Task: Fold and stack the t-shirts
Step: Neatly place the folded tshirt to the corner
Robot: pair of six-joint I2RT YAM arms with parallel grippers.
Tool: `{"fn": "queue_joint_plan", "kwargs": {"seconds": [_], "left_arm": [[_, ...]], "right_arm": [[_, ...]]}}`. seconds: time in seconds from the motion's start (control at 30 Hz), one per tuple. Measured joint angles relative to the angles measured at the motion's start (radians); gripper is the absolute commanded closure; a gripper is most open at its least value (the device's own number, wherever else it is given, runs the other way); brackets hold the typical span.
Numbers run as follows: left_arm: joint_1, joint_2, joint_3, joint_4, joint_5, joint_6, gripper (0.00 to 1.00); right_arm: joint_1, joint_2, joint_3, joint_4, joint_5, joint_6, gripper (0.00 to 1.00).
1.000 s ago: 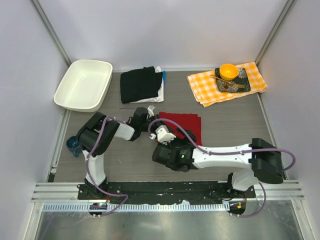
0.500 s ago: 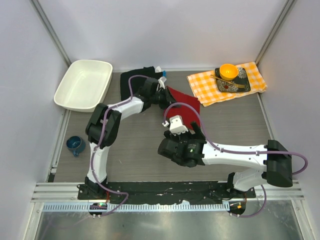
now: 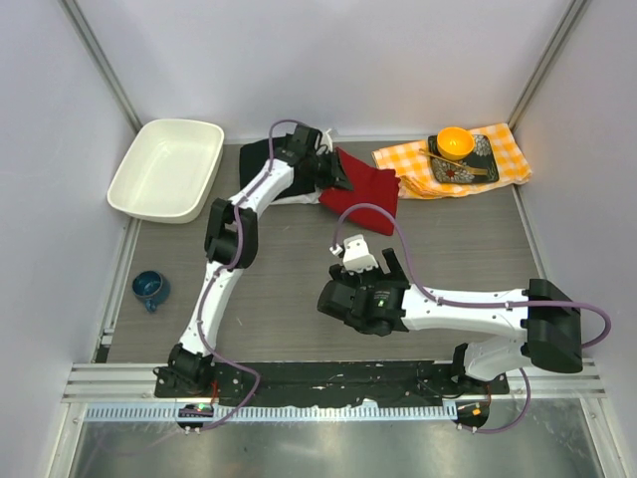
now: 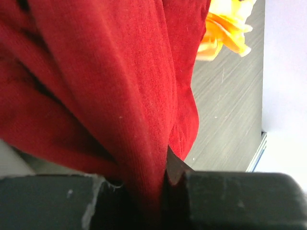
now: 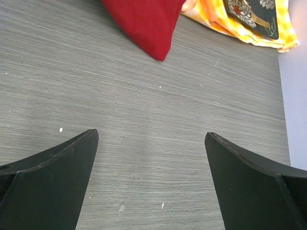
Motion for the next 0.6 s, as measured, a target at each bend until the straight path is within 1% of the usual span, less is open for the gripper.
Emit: {"fn": "queue_joint_plan", "kwargs": {"seconds": [0.07, 0.13, 0.37, 0.6], "left_arm": [[0.018, 0.033, 0.073, -0.037, 0.005, 0.025, 1.0], [0.043, 0.046, 0.112, -0.071, 0.009, 0.046, 1.0], [0.133, 0.047, 0.175, -0.122, 0.039, 0.071, 1.0], [0.187, 0.045, 0.229, -0.143, 0.069, 0.074, 1.0]], "right_arm": [[0.0, 0.0, -0.011, 0.008, -0.007, 0.002, 0.0], [-0.001, 0.0, -0.023, 0.021, -0.014, 0.002, 0.0], [-0.006, 0.0, -0.052, 0.09, -0.037, -0.02, 0.0], [-0.015, 0.032, -0.058, 0.154, -0.064, -0.04, 0.0]]}}
